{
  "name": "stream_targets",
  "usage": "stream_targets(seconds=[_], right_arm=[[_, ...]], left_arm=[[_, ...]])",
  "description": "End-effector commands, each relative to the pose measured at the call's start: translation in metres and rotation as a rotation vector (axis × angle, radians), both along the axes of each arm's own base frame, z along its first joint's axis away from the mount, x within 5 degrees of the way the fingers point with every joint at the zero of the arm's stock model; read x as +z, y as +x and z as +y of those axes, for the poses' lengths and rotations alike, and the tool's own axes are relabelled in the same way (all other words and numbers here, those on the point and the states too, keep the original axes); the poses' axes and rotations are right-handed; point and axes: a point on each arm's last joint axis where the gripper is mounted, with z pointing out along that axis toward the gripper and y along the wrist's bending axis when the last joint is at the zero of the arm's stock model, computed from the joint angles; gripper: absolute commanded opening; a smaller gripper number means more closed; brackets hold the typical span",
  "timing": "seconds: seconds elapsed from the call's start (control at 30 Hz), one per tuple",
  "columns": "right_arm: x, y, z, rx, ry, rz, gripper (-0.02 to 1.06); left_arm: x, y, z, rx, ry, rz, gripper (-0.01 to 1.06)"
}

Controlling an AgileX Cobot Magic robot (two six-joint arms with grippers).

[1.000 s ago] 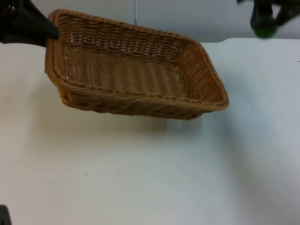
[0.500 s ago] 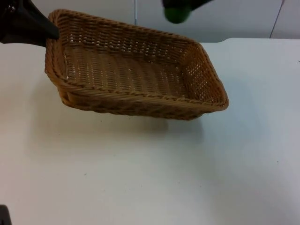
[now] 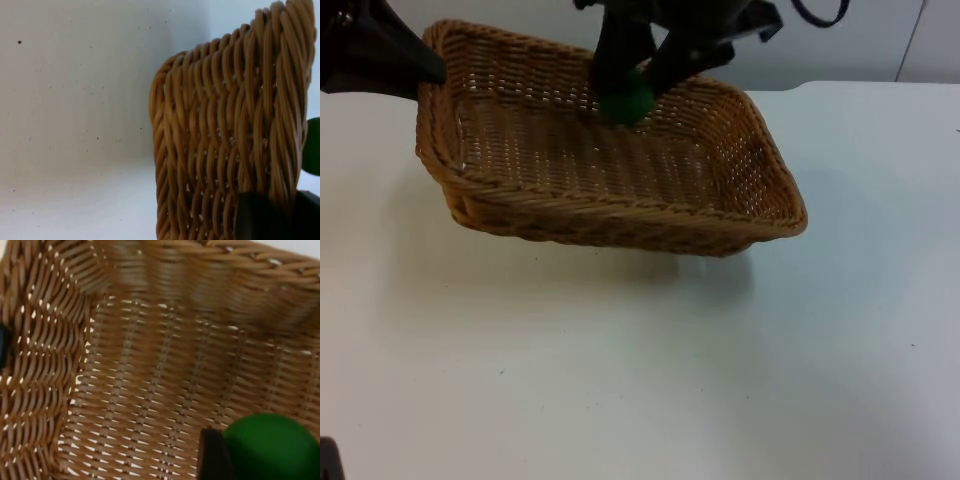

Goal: Pick up the basket with the left hand and place the ball into the basket with the right hand.

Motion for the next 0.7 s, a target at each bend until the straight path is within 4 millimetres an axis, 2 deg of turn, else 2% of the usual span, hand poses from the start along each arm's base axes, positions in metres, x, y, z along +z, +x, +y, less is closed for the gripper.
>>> stream_targets(seconds=[0.0,0.37,0.47,0.5,0.53,0.63,0.67], right_arm=[[0.001,0.0,0.007,0.001,0.022,-0.022,0.0],[-0.01,0.007,0.011,-0.015,0.032,-0.042,0.01],[-0.009,0.008,0.012,-0.023,0.043,-0.061,0.11],[-0.009,0.008,0.012,-0.023,0.043,-0.061,0.11],[-0.01,0.009,0.012,-0.024,0.043,-0.061,0.18],[-0.016,0.01,0.013,-0.029,0.048,-0.043,0.3],[-0.016,0.01,0.013,-0.029,0.048,-0.043,0.3]], left_arm=[[0.008,-0.001,-0.002,0.009,-0.044,-0.009,0.0],[0.008,-0.001,-0.002,0.011,-0.043,-0.01,0.0],[0.008,-0.001,-0.002,0.011,-0.043,-0.01,0.0],[0.008,-0.001,-0.002,0.011,-0.043,-0.01,0.0],[0.008,-0.001,-0.002,0.011,-0.043,-0.01,0.0],[0.008,-0.001,-0.002,0.011,-0.043,-0.01,0.0],[0.008,-0.001,-0.002,0.011,-0.043,-0.01,0.0]])
